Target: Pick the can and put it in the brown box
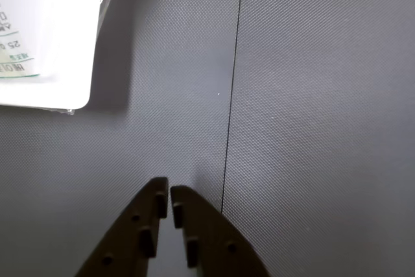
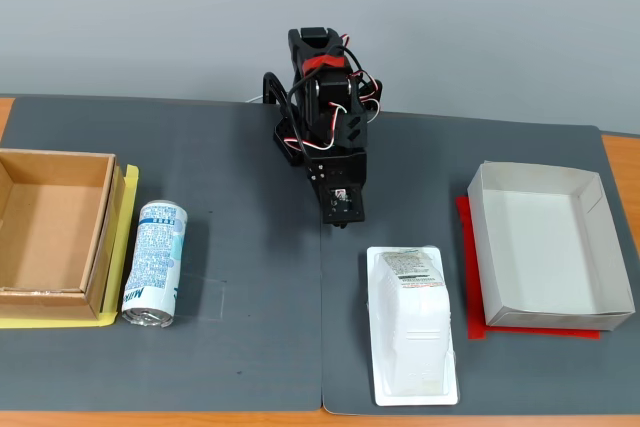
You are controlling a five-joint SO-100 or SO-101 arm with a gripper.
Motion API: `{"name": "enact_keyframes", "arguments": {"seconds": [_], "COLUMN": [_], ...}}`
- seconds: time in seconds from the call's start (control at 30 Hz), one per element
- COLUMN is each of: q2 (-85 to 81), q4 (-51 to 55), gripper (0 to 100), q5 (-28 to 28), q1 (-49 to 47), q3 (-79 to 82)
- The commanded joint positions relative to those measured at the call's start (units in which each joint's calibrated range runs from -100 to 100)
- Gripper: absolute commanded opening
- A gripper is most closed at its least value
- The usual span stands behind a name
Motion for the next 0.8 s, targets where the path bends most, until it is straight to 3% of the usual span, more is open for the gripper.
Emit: {"name": "enact_keyframes", "arguments": {"seconds": [0.0,0.43,0.77], "q2": [-0.5,1.7,13.6], "q4": [-0.4,-1.1,-15.3], "gripper": [1,1,1], "q5": [0.1,-0.2,0.2], "q1": [-0.3,0.2,3.6], "q3": [-3.2,-3.7,-13.0]}}
